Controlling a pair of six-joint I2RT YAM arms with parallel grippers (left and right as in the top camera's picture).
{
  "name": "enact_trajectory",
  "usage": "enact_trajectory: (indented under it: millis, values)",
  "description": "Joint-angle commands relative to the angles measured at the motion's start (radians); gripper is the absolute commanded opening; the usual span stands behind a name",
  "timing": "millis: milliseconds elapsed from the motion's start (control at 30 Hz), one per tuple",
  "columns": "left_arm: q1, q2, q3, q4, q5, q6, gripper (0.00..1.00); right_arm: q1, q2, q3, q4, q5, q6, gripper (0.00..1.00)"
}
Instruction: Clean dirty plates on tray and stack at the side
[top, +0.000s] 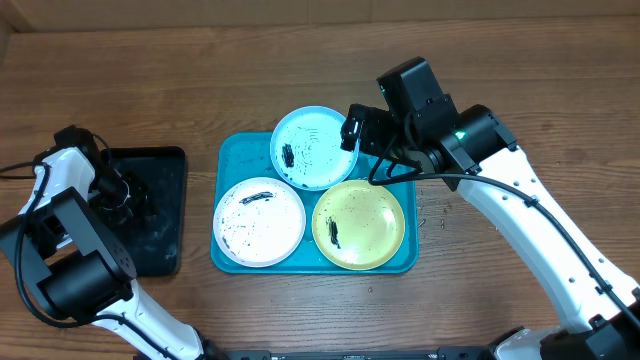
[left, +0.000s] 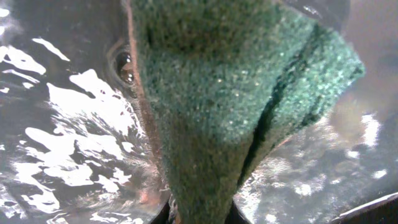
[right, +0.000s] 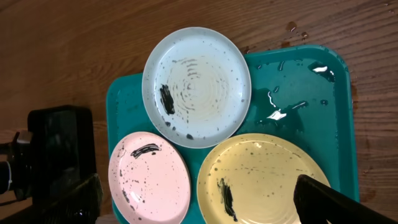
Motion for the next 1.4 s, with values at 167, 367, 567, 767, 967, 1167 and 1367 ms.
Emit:
enact_trajectory:
  millis: [167, 367, 567, 767, 967, 1167, 1367]
  values:
    - [-0.001, 0.011, -0.007, 0.118, -0.003, -0.005, 1.0, 0.005, -0.006, 0.018, 0.005, -0.005, -0.003, 1.0]
    - [-0.001, 0.011, -0.007, 0.197, -0.012, -0.005, 1.0, 0.005, -0.006, 0.018, -0.001, -0.005, -0.003, 1.0]
    - [-0.001, 0.011, -0.007, 0.222, -0.012, -0.005, 0.56, 0.005, -0.006, 0.018, -0.009, -0.005, -0.003, 1.0]
    - [-0.001, 0.011, -0.007, 0.233, -0.012, -0.005, 0.04, 0.005, -0.006, 0.018, -0.01, -0.005, -0.003, 1.0]
    - [-0.001, 0.011, -0.007, 0.23, -0.012, -0.005, 0.99, 0.005, -0.006, 0.018, -0.014, -0.005, -0.003, 1.0]
    - [-0.001, 0.011, -0.007, 0.237, -0.012, -0.005, 0.99, 0.005, -0.006, 0.018, -0.014, -0.005, -0.003, 1.0]
    - [-0.001, 0.011, -0.007, 0.248, -0.012, -0.005, 0.04, 0.005, -0.006, 0.018, -0.014, -0.005, -0.003, 1.0]
